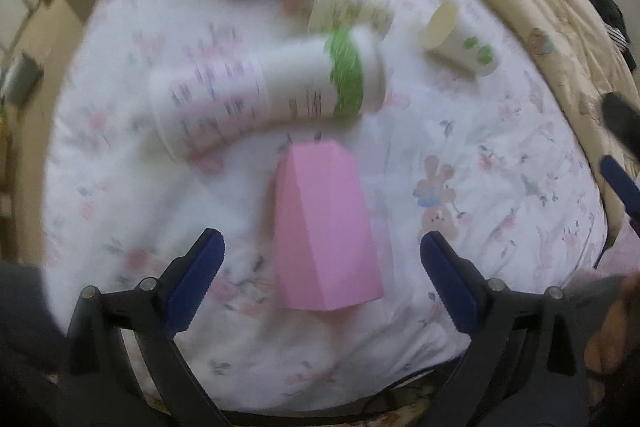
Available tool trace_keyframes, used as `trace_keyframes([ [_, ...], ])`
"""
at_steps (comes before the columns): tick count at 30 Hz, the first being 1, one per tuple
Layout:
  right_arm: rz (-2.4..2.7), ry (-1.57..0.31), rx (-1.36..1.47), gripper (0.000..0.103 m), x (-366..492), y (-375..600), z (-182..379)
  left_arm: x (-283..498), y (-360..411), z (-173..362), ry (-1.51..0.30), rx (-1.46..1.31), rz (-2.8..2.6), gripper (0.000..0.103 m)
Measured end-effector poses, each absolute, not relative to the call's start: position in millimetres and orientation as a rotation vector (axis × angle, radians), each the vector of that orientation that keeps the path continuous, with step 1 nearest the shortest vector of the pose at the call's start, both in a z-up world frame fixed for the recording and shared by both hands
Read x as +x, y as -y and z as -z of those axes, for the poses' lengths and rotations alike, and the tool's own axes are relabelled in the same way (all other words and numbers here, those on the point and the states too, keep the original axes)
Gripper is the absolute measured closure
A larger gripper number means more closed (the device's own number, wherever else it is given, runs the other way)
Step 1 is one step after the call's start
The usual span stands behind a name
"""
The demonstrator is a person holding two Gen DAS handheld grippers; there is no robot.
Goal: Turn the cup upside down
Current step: 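Set the pink cup standing on the sheet and open the left gripper, then withdraw the left gripper up and away from the pink cup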
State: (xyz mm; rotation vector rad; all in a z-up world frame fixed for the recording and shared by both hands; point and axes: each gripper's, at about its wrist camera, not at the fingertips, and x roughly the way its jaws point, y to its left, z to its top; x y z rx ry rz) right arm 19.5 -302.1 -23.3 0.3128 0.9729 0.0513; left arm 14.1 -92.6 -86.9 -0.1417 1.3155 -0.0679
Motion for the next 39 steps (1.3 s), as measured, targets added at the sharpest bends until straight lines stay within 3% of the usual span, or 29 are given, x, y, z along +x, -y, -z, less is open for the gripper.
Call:
trace_keyframes([
  [14,-0.117,-0.964,0.319,0.0,19,289,22,7,47,3,-1.114,-0.081,0.119,0.006],
  [19,-0.116,-0.968,0.283,0.0,19,282,24,3,20,2,-1.046,-0.154,0.117,0.006],
  [27,-0.128,-0.989,0.218,0.0,21,269,31,5,4,19,-1.058,-0.096,0.12,0.006],
  [39,-0.165,-1.025,0.154,0.0,24,254,40,17,-24,39,-1.07,-0.228,0.033,0.006],
])
